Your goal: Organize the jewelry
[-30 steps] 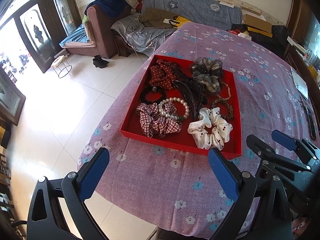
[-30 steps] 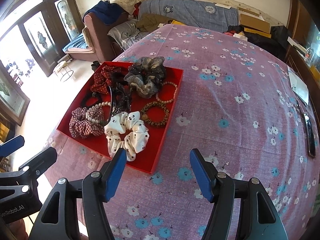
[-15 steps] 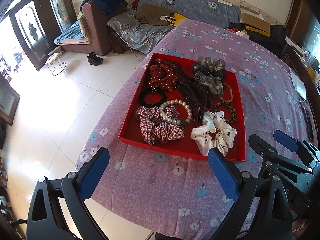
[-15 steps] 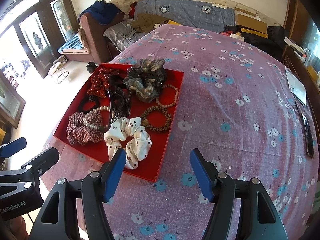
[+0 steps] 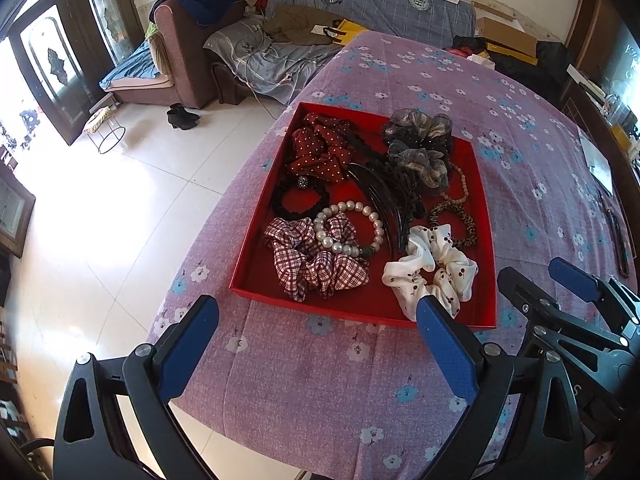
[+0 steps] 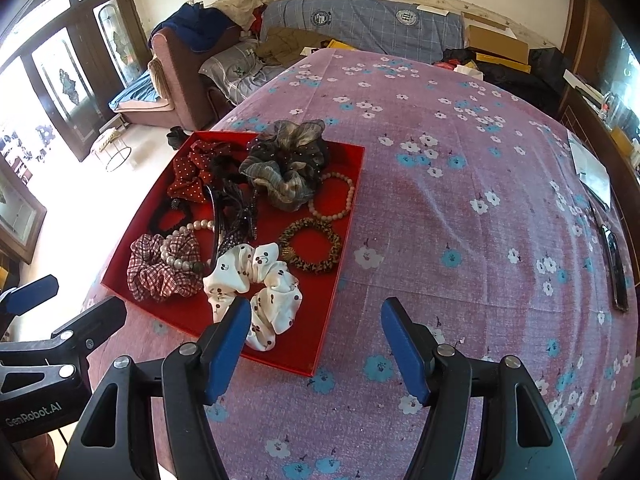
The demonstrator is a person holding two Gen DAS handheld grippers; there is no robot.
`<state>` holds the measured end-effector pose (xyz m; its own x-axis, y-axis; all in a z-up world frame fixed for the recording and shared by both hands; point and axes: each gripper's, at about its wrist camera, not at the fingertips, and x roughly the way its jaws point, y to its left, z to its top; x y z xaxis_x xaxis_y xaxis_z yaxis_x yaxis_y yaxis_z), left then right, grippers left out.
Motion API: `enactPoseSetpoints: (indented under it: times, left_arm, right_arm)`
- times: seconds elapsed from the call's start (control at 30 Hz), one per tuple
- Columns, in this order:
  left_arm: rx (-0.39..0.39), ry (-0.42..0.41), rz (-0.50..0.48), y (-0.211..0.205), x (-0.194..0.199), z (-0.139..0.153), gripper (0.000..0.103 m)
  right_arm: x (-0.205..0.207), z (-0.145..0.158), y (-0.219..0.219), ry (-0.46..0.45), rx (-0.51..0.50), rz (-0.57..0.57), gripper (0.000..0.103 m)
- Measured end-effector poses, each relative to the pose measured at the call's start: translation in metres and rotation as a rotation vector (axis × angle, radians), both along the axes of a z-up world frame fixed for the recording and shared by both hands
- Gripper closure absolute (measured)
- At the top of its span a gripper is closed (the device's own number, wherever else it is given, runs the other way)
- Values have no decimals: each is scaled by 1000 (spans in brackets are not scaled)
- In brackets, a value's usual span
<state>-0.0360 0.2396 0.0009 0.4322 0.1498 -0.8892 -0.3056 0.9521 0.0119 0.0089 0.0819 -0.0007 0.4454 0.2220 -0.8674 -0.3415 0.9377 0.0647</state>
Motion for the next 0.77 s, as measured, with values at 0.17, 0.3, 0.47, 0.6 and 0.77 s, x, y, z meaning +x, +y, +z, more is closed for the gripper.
enactPoseSetpoints:
  times: [0.17, 0.3, 0.47, 0.6, 0.77]
  left_arm:
    - [0, 11, 15, 1, 0, -3, 4]
    - [3, 20, 30, 1, 1, -4, 4]
    - [20, 22, 54, -3, 2, -2, 4]
    - [63, 2, 68, -12, 3, 6, 4]
    - [105, -15, 14, -50, 13, 15, 4]
  right_arm:
    - [1, -1, 2, 3, 1, 7, 31]
    - [0, -1, 0, 3, 7, 16, 31]
    - [-2, -3, -5, 7, 24, 36, 31]
    - [-3, -3, -17, 9, 42, 37, 30]
    - [-1, -4, -48, 14, 65, 5, 30]
